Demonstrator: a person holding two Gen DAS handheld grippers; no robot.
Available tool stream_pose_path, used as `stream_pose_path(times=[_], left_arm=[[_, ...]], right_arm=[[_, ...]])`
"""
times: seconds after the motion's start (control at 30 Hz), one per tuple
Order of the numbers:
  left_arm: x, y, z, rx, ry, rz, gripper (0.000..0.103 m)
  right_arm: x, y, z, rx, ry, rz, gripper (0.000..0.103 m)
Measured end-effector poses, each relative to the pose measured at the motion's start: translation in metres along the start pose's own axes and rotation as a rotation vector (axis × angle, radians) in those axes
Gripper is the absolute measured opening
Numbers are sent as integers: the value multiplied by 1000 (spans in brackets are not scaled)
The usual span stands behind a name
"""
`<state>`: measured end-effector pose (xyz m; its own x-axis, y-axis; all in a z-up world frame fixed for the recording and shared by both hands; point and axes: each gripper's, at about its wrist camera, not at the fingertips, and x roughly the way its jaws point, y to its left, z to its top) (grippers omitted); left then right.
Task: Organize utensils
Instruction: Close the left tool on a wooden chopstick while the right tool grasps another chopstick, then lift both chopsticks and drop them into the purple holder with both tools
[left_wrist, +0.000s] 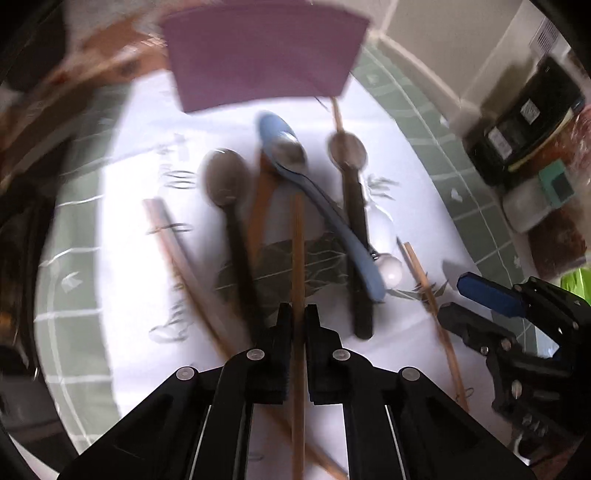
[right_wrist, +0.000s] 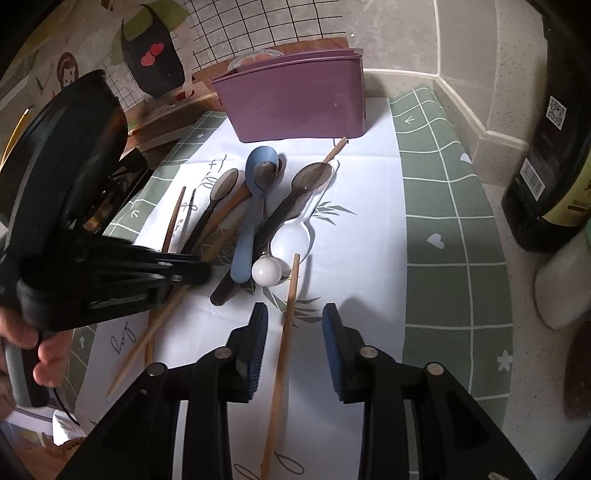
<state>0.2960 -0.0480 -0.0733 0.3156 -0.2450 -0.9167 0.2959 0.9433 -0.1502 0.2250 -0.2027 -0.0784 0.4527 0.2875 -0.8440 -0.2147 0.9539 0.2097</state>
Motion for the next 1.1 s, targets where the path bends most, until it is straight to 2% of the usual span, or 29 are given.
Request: stream_pose_path(times=[0.1, 0.2, 0.33, 0.43, 0.53, 0.67, 0.8, 0.93, 1.1], left_arm=[[-24, 10, -17, -78, -108, -23, 7], [-42, 21, -30, -169, -180, -79, 7], [-60, 30, -38, -144, -218, -70, 7], [-65, 33, -41, -154, -232, -93, 7], [-65, 34, -43, -165, -244, -106, 7], [-73, 35, -43, -165, -280, -113, 7], [-85, 41, -37, -159, -315, -131, 7], [-103, 46, -24, -122, -363, -155, 7], [-143, 49, 3, -57, -465, -192, 7]], right_arm=[[2, -2, -1, -1, 14, 14, 30], [6, 1, 1, -3, 31, 29, 30], [16, 5, 6, -14, 55, -6, 19], [23, 6, 9, -16, 70, -26, 16], [28, 6, 14, -16, 81, -38, 6], [24, 7, 16, -30, 76, -47, 5], [5, 13, 19, -27, 30, -51, 5], [-24, 24, 32, -18, -56, -65, 5], [-66, 49, 61, -23, -180, -114, 5]])
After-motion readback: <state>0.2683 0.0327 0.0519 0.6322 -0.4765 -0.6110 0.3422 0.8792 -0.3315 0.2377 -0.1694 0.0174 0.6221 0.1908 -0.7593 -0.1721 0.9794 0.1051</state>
